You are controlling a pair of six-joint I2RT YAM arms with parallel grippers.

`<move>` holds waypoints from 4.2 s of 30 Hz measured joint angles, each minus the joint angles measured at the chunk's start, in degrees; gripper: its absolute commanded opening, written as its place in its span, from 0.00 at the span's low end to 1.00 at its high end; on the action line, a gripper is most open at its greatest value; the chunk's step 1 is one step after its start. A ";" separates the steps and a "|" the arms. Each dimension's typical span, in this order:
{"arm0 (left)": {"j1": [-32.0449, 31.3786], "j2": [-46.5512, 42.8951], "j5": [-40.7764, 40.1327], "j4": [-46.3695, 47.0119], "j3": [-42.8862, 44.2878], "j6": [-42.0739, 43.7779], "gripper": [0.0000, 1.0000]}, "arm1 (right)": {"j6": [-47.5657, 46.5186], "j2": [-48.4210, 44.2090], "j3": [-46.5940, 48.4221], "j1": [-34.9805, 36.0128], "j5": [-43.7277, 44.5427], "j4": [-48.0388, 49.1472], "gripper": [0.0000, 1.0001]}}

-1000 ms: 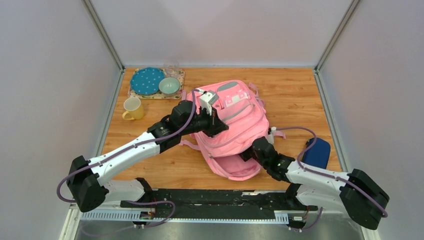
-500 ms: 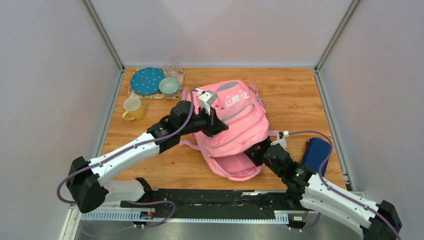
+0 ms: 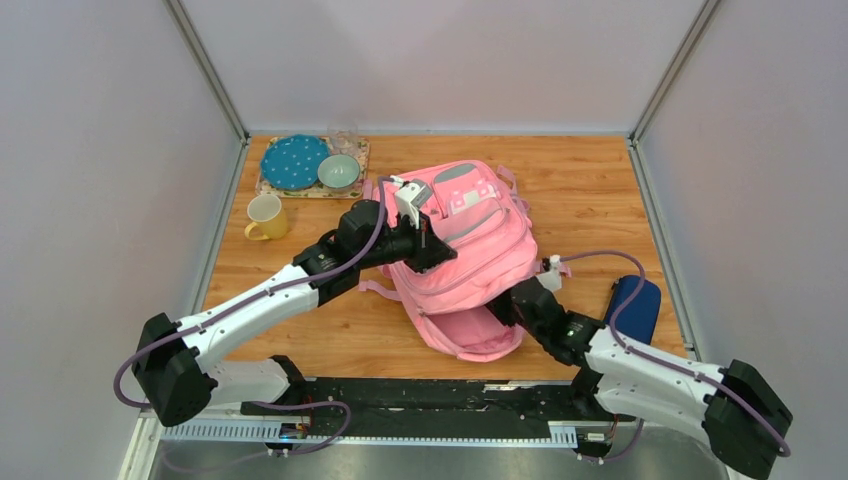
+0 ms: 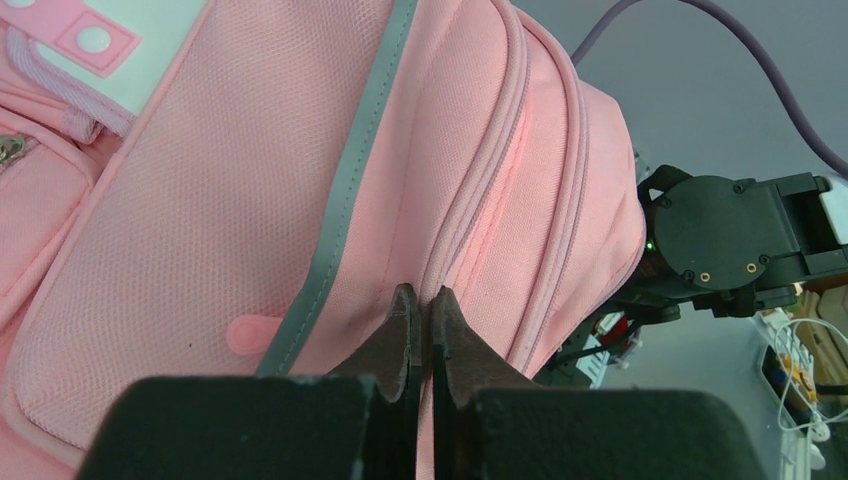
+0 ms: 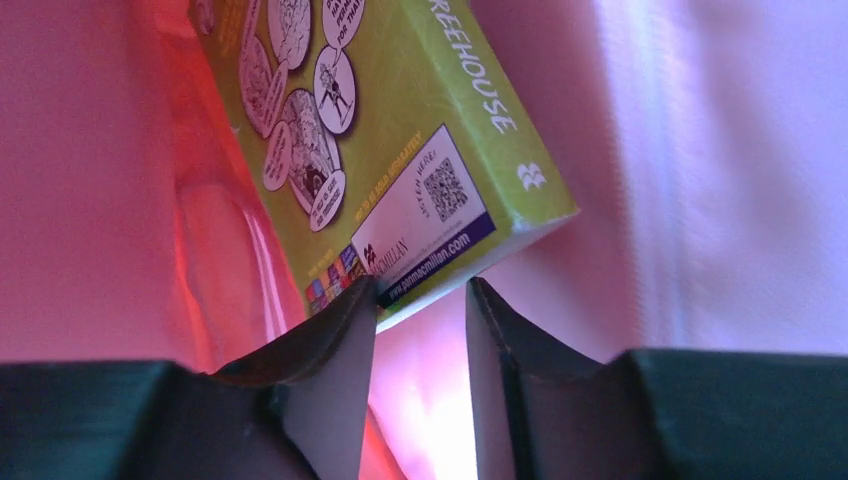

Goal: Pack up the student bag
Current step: Place the book in the student bag, then zip the student bag at the center of the board.

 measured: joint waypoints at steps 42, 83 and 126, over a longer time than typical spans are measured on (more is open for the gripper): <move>3.63 -2.60 3.96 7.08 -6.95 -4.72 0.00 | -3.10 -20.94 -0.13 -0.92 1.68 -10.51 0.58; 4.20 -28.35 -16.41 -19.28 -26.73 -3.15 0.86 | -11.26 -36.96 7.98 -0.92 -0.13 -49.27 0.66; 9.57 -33.24 -22.32 0.11 -46.80 -23.91 0.66 | -11.56 -39.34 7.63 -0.92 -4.61 -46.90 0.66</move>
